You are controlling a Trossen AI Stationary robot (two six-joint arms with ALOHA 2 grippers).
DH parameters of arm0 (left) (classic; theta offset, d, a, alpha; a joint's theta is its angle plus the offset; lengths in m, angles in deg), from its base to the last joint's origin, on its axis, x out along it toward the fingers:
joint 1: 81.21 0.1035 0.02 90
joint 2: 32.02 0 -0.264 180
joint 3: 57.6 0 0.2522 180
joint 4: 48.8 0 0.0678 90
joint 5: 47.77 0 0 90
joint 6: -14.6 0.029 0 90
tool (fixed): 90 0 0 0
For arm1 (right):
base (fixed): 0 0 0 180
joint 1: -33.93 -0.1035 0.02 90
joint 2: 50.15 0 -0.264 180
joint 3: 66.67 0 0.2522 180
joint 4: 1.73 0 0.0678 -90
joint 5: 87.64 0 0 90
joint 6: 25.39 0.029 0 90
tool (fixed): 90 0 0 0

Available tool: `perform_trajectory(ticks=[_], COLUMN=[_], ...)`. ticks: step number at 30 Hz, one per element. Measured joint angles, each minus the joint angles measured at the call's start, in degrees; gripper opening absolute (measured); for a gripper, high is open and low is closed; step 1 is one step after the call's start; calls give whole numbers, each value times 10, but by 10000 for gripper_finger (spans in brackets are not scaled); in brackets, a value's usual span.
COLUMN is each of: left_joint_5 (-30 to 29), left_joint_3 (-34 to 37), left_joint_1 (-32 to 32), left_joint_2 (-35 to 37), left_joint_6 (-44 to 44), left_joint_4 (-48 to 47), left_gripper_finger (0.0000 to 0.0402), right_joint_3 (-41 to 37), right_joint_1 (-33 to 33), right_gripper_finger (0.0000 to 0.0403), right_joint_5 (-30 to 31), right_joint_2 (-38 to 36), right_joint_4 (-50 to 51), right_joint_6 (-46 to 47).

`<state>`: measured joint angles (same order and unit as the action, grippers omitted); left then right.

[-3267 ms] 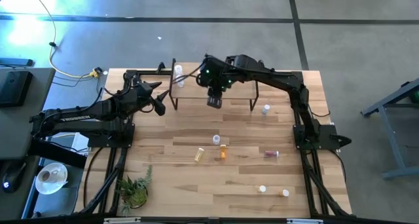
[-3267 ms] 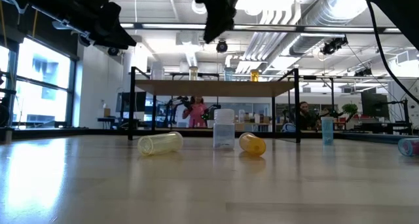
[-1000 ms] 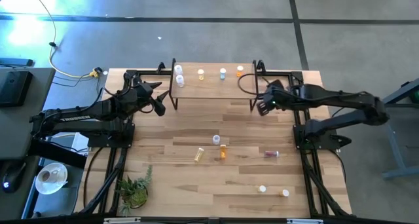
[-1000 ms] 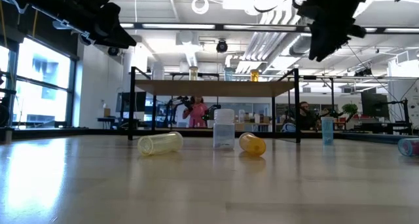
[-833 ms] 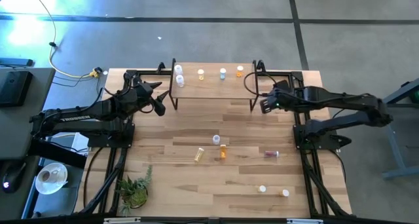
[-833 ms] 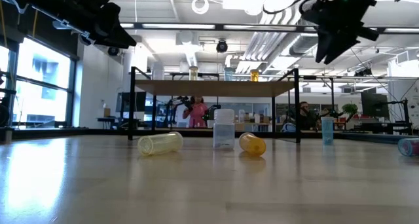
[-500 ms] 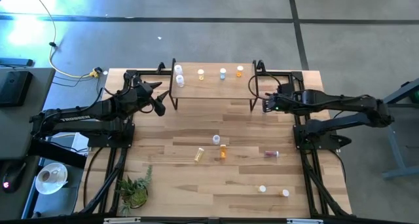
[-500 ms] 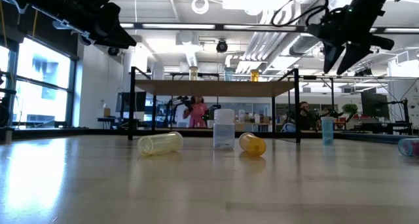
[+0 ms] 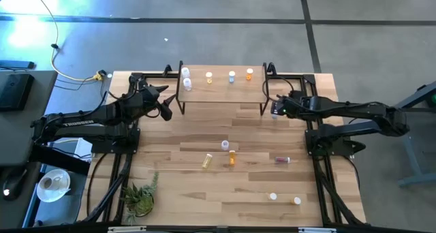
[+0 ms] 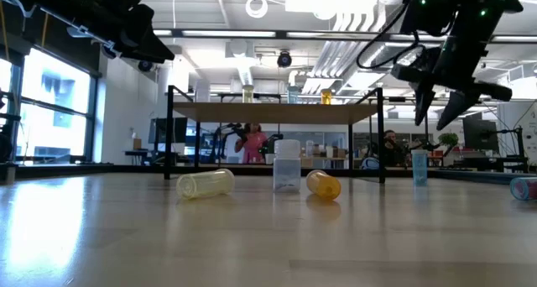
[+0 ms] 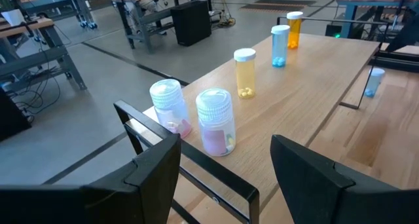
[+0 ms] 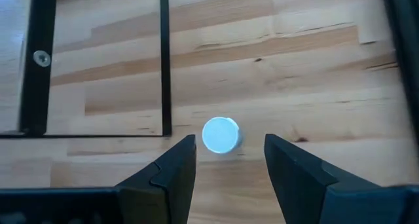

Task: Pick and place medicine bottles onto shelf by color
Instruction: Put the top blue pill bottle on the shelf aligned with the other blue pill bottle

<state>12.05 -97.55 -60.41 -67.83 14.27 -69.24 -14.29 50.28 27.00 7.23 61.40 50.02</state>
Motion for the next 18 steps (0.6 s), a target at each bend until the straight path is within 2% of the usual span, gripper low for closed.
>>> perform_trajectory(ticks=[18], left_joint_5=[0], left_joint_3=[0], left_joint_1=[0], left_joint_2=[0], left_joint_6=[-1], left_joint_4=[0], left_gripper_finger=[227], right_joint_3=[-65], right_joint_1=[18], right_gripper_finger=[172], right_joint_5=[-8], right_joint_2=[1], right_joint_4=[-118], right_joint_6=[-37])
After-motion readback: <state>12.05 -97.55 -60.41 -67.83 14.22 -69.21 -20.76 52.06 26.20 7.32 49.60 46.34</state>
